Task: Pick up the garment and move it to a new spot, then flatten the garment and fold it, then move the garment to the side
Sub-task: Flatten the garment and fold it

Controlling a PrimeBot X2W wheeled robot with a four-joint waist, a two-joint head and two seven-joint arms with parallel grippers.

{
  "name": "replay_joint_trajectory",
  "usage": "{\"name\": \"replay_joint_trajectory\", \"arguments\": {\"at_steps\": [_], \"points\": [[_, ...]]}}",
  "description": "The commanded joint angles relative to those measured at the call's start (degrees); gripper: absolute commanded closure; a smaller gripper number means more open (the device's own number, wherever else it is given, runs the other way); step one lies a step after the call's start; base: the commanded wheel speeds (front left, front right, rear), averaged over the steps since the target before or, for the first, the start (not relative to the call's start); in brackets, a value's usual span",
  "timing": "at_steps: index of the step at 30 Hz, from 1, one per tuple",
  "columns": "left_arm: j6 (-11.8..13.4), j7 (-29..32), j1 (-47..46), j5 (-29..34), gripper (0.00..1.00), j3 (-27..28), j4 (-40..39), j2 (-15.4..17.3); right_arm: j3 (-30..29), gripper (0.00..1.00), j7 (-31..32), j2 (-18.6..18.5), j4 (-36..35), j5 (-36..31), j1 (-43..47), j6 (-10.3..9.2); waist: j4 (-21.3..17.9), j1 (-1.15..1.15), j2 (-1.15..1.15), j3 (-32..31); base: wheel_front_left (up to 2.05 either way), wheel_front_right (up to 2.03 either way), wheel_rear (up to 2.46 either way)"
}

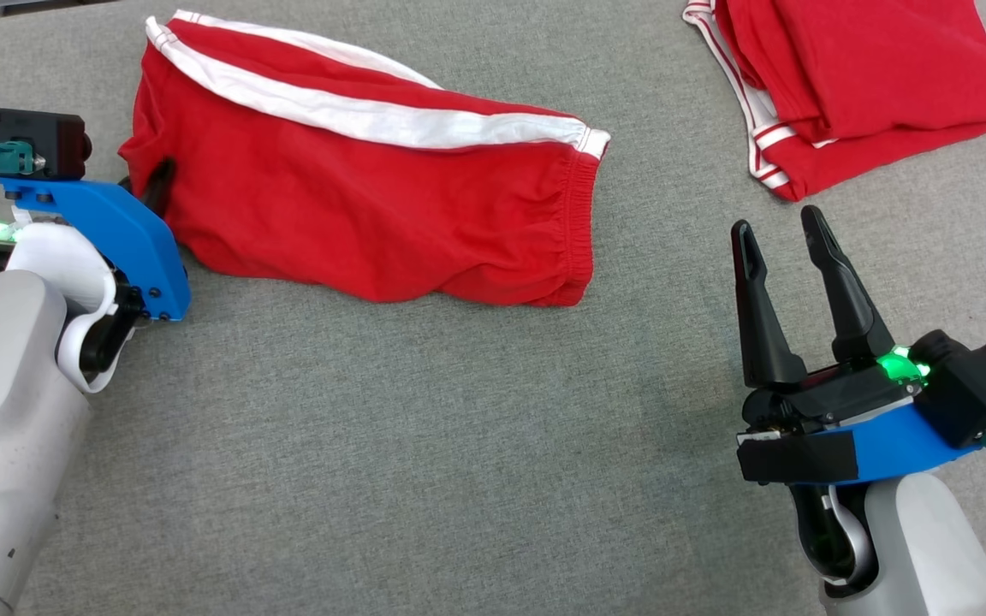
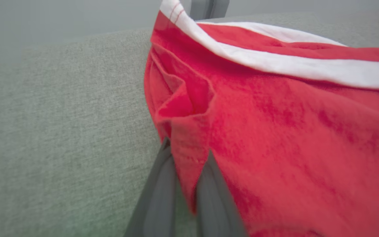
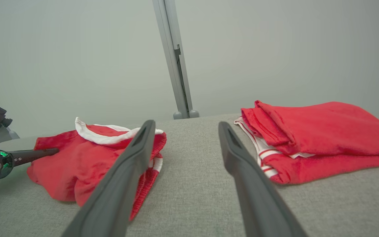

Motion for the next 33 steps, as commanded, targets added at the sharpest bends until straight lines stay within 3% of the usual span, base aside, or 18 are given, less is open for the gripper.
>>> {"name": "replay_joint_trajectory", "arguments": {"at_steps": [1, 11, 19, 33], "points": [[-0.06, -0.49, -0.66, 0.07, 1.00, -0.20, -0.47, 0.20, -0.04, 0.00, -0.13, -0.05, 0.12, -0.12, -0.35, 0.00, 0.09, 0.00, 0.00, -0.19, 0.00, 0.00, 0.00], [1.33, -5.63, 4.39, 0.62, 1.00, -0.93, -5.17, 0.13, -1.10, 0.00, -0.48, -0.06, 1.59, 0.38, 1.28, 0.00, 1.87, 0.00, 0.00, -3.24, 0.00, 0.00, 0.00], [5.50, -10.68, 12.82, -0.06, 1.00, -0.57, -11.84, -0.70, -2.49, 0.00, 0.13, -0.06, 2.98, 0.12, 3.91, 0.00, 5.18, 0.00, 0.00, -7.69, 0.00, 0.00, 0.00], [12.20, -14.26, 27.33, -2.86, 1.00, -0.26, -21.66, -2.27, -5.00, 0.00, 2.30, -0.06, 2.60, -0.34, 7.91, 0.00, 9.85, 0.00, 0.00, -12.67, 0.00, 0.00, 0.00]]}}
